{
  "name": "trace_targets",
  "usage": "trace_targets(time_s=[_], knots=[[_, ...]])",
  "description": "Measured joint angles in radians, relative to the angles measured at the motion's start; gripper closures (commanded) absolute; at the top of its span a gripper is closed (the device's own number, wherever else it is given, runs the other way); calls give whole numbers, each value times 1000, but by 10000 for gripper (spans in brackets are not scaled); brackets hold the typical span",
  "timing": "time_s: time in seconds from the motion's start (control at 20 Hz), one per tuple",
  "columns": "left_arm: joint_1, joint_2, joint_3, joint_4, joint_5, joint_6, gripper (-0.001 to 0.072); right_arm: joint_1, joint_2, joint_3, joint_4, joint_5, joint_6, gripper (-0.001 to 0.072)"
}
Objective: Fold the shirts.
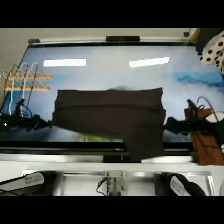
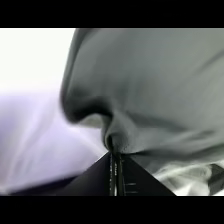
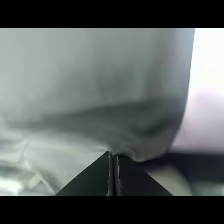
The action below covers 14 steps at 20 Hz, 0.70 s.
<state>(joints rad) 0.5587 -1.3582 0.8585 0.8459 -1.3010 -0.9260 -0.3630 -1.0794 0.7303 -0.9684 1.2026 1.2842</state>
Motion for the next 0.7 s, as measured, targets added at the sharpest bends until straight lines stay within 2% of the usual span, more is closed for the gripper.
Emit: trace_targets(time_s=[0.2,0.45,0.7], knots=[[-117,-56,220,-54,74,-68,675,25,-171,262,54,-50,46,635],[-205,-249,509,-70,155,-228,675,133,-456,587,9,-164,127,635],[-232,-426,639,-76,158,-331,675,165,-633,731,-14,-252,179,634]])
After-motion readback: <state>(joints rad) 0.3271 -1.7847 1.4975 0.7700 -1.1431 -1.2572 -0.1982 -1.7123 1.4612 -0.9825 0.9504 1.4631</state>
